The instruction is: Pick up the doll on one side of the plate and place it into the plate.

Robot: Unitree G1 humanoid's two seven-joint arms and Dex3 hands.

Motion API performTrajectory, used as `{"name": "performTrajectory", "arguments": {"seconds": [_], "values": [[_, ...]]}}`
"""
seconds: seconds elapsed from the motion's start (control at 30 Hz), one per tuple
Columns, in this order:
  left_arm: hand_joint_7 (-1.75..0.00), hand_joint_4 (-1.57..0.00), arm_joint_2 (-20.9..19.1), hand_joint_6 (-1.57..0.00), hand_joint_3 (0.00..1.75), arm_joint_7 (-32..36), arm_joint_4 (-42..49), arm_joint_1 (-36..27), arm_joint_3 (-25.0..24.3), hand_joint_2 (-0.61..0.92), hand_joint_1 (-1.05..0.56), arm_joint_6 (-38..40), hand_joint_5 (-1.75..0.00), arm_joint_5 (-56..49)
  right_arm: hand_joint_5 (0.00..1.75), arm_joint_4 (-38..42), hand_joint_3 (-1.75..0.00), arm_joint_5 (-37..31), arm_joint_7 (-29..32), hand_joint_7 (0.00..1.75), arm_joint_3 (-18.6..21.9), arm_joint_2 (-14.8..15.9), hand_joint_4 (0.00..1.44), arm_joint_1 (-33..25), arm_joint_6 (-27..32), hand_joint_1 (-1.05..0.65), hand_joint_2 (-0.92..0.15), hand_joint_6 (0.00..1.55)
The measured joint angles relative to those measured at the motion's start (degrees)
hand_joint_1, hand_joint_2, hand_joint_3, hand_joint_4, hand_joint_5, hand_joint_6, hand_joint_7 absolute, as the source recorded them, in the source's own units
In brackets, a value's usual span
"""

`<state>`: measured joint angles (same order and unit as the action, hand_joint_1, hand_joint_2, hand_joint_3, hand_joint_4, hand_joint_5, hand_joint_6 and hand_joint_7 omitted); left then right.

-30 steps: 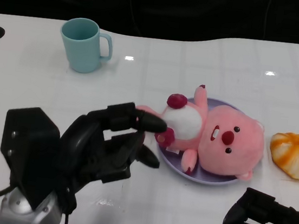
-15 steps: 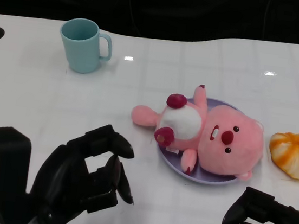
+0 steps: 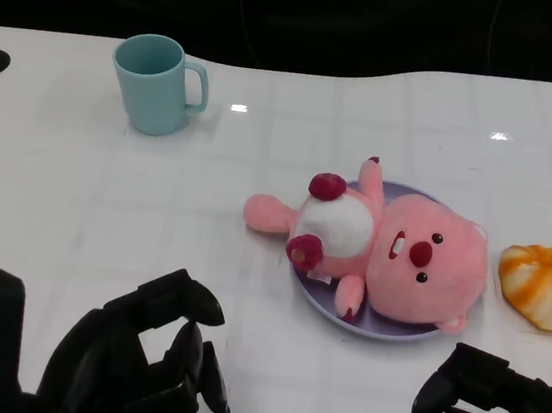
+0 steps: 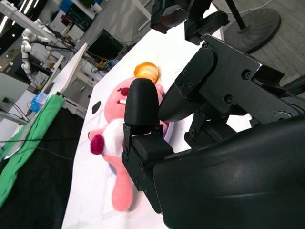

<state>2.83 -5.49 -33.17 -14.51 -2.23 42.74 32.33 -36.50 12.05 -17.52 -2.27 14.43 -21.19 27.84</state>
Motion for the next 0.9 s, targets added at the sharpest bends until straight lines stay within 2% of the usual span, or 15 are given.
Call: {"name": "performTrajectory", "arguments": {"seconds": [0.37,0.9], "values": [[-1.75,-0.86,-2.8,-0.73,1.46,-0.6,3.0,0.6,0.3,0.47,-0.13,-0.9,-1.75,-0.5,1.75,1.9,-1.17,0.0,-0.9,1.62,0.2,0.1,0.68,0.6,-0.9,-0.02,-0.68,0.48],[-1.75,-0.89,-3.8,-0.75,1.48,-0.8,3.6,1.0,1.1,0.44,-0.13,-1.8,-1.75,-0.8,1.75,2.6,-1.16,-0.1,-0.9,1.62,0.1,-0.4,0.68,0.7,-3.1,-0.03,-0.68,0.49]]}}
